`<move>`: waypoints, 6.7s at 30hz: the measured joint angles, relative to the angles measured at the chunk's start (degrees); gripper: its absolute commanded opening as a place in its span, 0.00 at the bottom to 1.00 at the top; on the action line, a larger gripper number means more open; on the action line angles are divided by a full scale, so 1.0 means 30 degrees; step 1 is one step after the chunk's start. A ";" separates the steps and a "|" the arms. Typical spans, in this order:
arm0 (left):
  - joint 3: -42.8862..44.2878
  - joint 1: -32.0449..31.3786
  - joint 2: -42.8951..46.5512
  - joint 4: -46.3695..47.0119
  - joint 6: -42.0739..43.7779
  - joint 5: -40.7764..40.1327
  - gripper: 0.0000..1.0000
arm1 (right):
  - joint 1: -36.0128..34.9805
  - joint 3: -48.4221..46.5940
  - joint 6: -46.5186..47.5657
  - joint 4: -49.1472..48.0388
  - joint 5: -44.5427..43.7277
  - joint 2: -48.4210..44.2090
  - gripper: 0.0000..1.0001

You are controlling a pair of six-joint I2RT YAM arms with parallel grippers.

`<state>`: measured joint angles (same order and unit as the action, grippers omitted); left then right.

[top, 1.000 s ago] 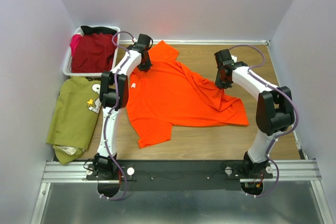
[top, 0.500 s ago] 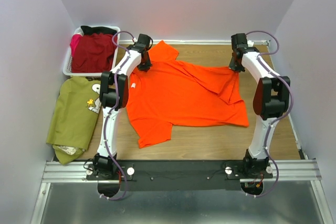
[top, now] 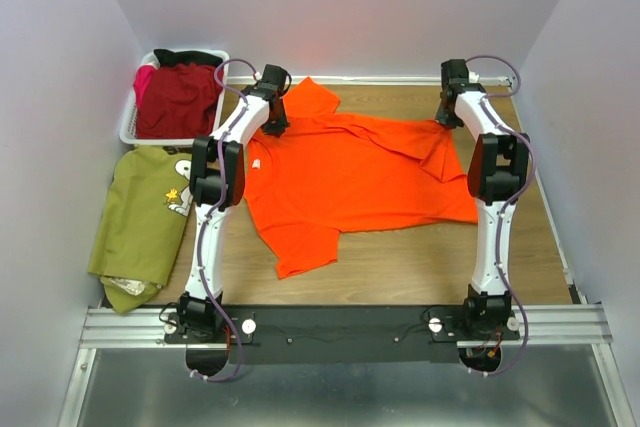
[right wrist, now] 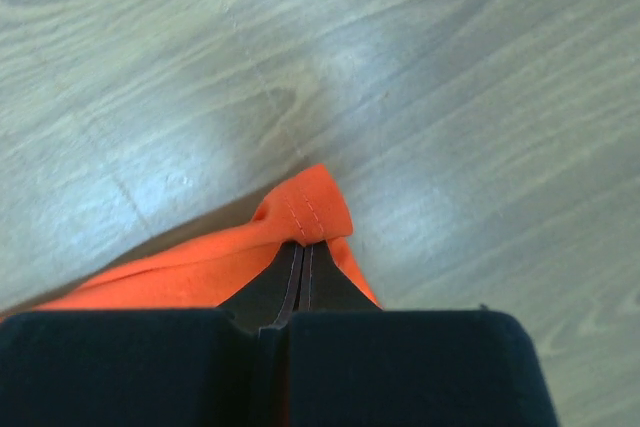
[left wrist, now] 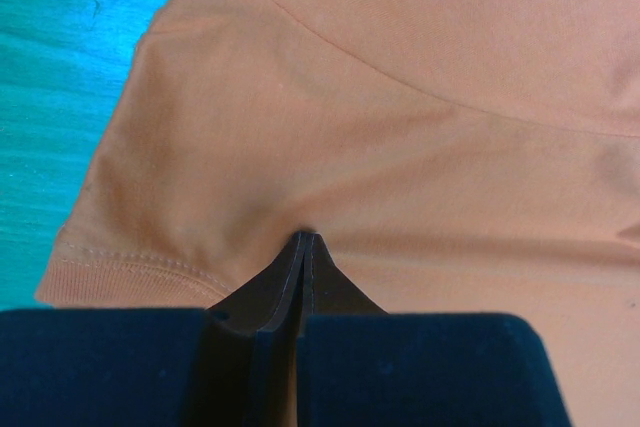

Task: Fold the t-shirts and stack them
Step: Flatten out the tshirt

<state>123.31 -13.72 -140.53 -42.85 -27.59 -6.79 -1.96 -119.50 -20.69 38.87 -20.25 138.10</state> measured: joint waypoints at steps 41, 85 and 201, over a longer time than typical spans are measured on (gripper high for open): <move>-0.0022 0.0000 0.0000 -0.0015 0.0357 -0.0080 0.07 | 0.1078 -0.4291 0.0437 -0.0095 0.1071 0.1392 0.01; -0.9989 -0.1858 0.8590 0.2630 0.1749 -0.3759 0.13 | 0.1690 0.3271 0.0219 -0.3796 0.1887 -0.7592 0.61; -1.0921 -0.1326 0.6477 0.3978 0.0801 0.2703 0.20 | -1.2721 0.3096 0.1311 -0.0022 0.8867 -0.2266 0.50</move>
<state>90.54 -17.69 -121.10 -30.92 -25.19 1.32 -40.12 -110.21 -16.75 38.81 6.35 131.31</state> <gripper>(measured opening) 0.204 0.511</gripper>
